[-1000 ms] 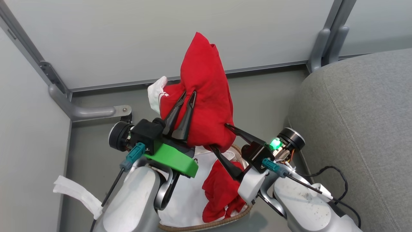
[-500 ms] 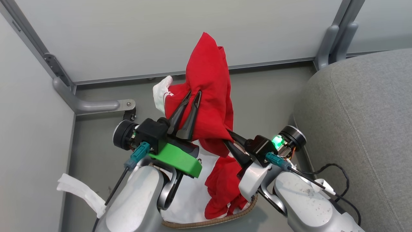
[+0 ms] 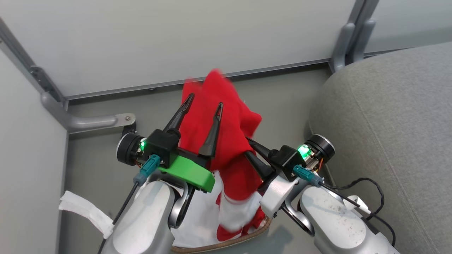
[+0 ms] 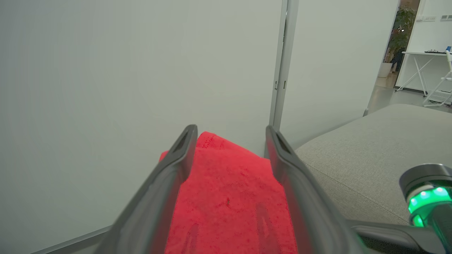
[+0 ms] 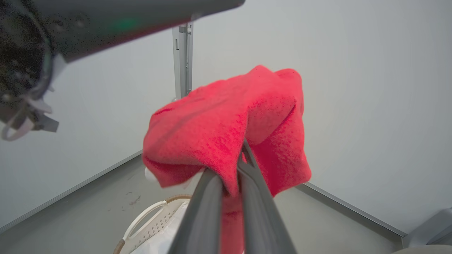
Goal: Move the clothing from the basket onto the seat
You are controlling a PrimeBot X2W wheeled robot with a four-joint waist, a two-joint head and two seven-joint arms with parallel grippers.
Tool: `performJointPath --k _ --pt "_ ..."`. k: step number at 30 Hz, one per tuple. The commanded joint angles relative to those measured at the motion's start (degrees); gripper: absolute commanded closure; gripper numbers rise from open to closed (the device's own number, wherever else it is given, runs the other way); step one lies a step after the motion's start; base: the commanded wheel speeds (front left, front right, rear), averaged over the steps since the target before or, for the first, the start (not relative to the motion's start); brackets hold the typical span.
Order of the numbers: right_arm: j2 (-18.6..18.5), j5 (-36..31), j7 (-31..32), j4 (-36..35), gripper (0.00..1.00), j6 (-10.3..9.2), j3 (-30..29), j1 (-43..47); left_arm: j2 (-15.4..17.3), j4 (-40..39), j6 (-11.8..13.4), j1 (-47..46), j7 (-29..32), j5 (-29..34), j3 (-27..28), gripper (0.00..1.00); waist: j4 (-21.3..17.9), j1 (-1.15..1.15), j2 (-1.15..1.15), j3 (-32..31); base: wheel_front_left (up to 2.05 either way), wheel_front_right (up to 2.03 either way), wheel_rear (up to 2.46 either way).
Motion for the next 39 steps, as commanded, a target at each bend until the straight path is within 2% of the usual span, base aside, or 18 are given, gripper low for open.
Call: performJointPath --k 1,13,25,28,39 --pt "-0.20 0.34 -0.13 -0.83 1.00 -0.07 -0.08 0.98 0.08 0.27 0.11 0.50 -0.05 0.77 0.59 0.00 -2.35 0.00 0.00 0.05 0.00 0.00 0.00" --pt "-0.16 0.59 -0.13 -6.12 1.00 -0.07 -3.02 4.92 0.11 2.31 -0.95 2.52 -0.05 4.03 4.62 0.00 -16.22 0.00 0.00 0.65 0.00 0.00 0.00" --pt "-0.09 0.49 -0.13 -10.23 1.00 -0.07 -9.02 10.29 0.15 3.30 -1.80 4.37 -0.06 5.55 6.99 0.00 -28.89 0.00 0.00 1.39 0.00 0.00 0.00" --pt "-0.14 0.08 -0.13 -10.99 1.00 -0.07 -10.85 11.45 0.12 3.38 -1.93 4.53 -0.05 5.39 6.53 0.00 -30.49 0.00 0.00 1.63 0.00 0.00 0.00" --pt "-0.61 -3.79 -0.13 -15.00 1.00 -0.07 -20.95 13.50 0.18 5.21 -2.33 0.93 -0.05 3.97 1.52 0.00 -31.65 0.00 0.00 4.60 0.00 0.00 0.00"
